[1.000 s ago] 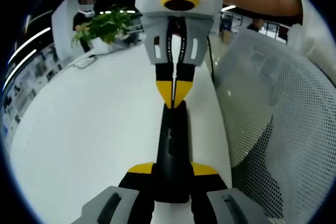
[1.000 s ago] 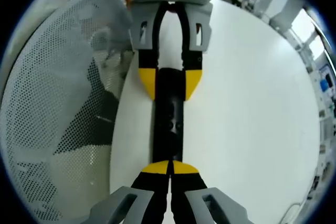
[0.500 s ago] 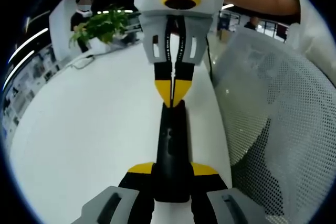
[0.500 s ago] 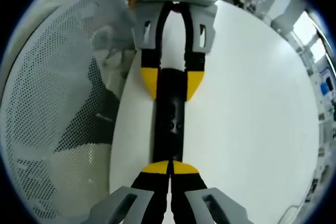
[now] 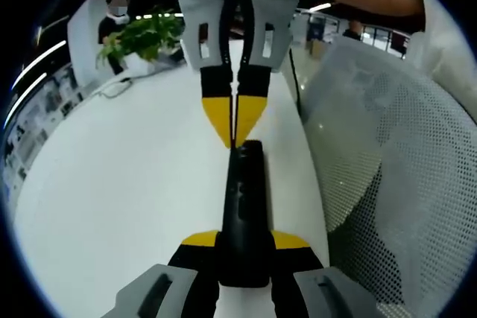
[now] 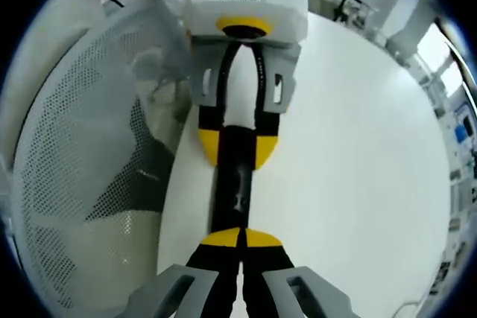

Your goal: Press the specified remote control buttons in sequence, fully releasing each button before pressing the next.

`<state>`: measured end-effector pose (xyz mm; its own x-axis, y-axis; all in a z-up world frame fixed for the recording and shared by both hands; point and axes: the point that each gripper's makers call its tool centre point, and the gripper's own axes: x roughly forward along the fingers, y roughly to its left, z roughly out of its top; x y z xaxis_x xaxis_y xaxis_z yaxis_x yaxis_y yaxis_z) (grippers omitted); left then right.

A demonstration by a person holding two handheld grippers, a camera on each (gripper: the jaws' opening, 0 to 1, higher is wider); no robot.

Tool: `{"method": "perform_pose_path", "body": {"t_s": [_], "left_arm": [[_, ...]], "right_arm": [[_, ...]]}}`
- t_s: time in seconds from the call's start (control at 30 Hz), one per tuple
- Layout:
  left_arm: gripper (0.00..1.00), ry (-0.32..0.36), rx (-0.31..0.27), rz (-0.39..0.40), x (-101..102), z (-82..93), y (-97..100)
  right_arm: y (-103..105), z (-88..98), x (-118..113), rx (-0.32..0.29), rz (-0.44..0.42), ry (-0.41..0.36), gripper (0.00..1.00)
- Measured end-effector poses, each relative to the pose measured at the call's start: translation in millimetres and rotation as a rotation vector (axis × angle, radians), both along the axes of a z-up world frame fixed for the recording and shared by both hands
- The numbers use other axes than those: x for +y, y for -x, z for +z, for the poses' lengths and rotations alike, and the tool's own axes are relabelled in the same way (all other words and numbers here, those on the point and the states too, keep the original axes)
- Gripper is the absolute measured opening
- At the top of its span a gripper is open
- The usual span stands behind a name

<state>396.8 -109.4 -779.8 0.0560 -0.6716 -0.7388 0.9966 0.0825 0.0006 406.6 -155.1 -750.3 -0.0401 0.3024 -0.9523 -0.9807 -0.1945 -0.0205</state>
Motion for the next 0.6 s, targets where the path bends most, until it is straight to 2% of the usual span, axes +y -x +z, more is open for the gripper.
{"method": "perform_pose_path", "body": {"t_s": [0.2,0.6], "left_arm": [[0.24,0.003,0.0,0.0,0.6,-0.4,-0.2],[0.24,0.001,-0.002,0.003,0.8,0.1,0.1]], "right_arm": [[3.6,-12.2,-3.7,0.013,0.014,0.039,0.0],[8.6,-22.6,0.1,0.033,-0.006,0.034,0.0]]}}
